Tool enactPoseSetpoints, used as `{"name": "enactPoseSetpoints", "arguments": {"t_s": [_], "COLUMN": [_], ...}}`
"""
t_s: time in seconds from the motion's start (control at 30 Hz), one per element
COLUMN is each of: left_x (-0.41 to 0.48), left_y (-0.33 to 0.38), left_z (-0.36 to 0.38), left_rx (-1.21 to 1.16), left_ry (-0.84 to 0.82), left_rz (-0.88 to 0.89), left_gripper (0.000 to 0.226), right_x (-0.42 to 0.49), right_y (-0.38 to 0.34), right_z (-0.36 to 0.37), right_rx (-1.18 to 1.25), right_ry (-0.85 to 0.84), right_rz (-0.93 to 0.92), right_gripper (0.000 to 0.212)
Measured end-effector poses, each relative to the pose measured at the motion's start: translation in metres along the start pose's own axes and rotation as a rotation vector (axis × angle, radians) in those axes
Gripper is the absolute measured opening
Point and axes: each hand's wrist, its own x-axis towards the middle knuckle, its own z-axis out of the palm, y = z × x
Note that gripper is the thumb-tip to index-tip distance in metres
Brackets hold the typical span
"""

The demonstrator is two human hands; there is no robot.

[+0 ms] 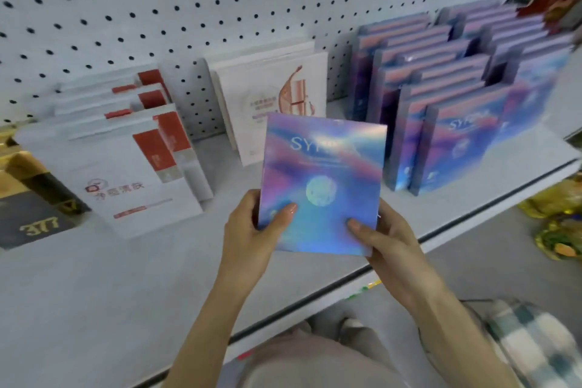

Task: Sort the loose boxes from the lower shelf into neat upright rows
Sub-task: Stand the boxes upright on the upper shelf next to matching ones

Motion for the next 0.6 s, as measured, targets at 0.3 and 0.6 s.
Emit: {"name": "enactPoseSetpoints", "arguments": {"t_s": [0.3, 0.6], "left_x": [0.004, 0.016], "left_y": [0.014, 0.028], "left_z": [0.129, 0.318], "left_rx": [0.249, 0.305], "left_ry": [-0.262, -0.256], "left_rz": [0.104, 0.159], "left_gripper": [0.042, 0.025], "right_x": [-0.011, 0.033], "right_y": [-0.035, -0.097], "right_z": [-0.141, -0.328], "right_rx": [-0.320, -0.360], "right_ry": [0.340, 0.308], "right_rz": [-0.255, -0.275], "right_gripper": [0.043, 0.048]}}
